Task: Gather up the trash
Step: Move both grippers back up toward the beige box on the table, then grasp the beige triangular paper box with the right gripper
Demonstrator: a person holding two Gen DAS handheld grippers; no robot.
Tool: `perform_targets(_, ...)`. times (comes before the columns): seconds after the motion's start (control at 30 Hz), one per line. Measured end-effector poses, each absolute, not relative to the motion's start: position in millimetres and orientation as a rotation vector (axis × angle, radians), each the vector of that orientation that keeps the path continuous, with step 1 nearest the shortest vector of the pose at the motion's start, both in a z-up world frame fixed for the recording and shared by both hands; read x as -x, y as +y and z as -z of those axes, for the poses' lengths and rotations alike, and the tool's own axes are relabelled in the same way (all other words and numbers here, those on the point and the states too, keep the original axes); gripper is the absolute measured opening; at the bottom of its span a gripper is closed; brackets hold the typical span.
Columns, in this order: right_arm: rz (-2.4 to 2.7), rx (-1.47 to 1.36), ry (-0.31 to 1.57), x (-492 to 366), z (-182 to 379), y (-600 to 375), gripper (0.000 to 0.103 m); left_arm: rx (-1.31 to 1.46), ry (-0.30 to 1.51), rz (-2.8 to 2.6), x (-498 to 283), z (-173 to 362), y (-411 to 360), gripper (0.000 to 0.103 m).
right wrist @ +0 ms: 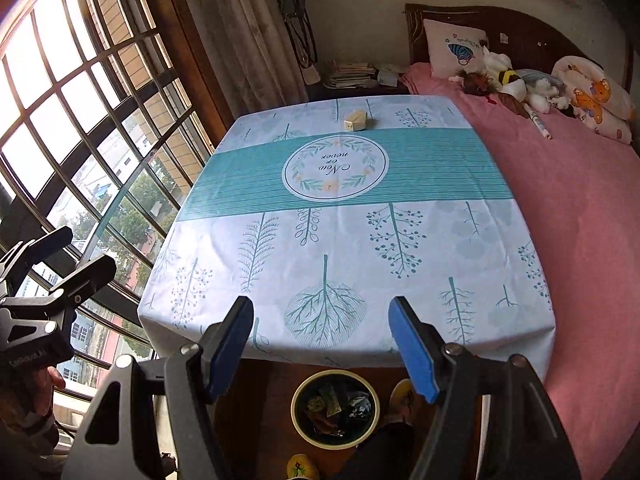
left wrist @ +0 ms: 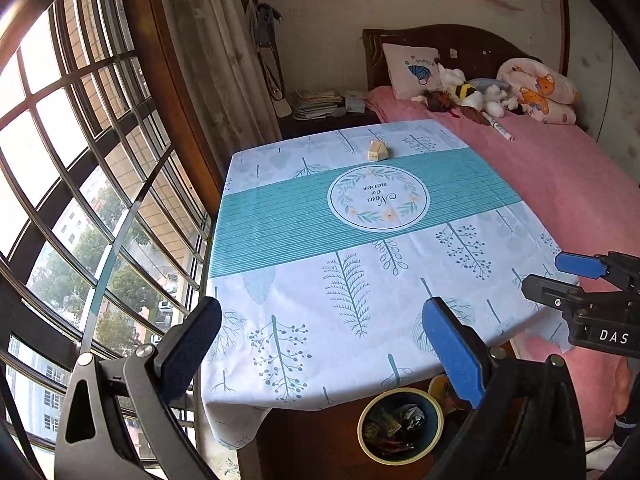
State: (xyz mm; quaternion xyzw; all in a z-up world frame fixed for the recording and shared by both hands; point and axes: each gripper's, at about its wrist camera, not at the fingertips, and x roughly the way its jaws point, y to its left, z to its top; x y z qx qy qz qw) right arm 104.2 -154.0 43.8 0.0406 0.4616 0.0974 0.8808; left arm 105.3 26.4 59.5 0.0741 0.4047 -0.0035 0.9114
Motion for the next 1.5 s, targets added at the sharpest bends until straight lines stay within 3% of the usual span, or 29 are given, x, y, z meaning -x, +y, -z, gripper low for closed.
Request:
perform_targets(0.53, -0.427, -0.046, 1.038, -361, -11, -227, 0.070, -0.014, 0.987, -0.263, -303, -39, -14, 0.099)
perform_targets(0.87, -0.544, 0.136, 1.023, -501, 59, -201, 0.070, 0.014, 1.069, -0.441, -372, -16, 3, 0.099)
perform_targets(1.2, -0.597, 0.270, 1.031, -557, 106, -168, 0.071, 0.084, 1.175, -0.528, -429, 35, 31, 0.099)
perform_targets(1.5, -0.629, 0.360, 0.943, -569, 111, -157, 0.071, 0.106, 1.207, -0.541, -465, 62, 42, 0.099)
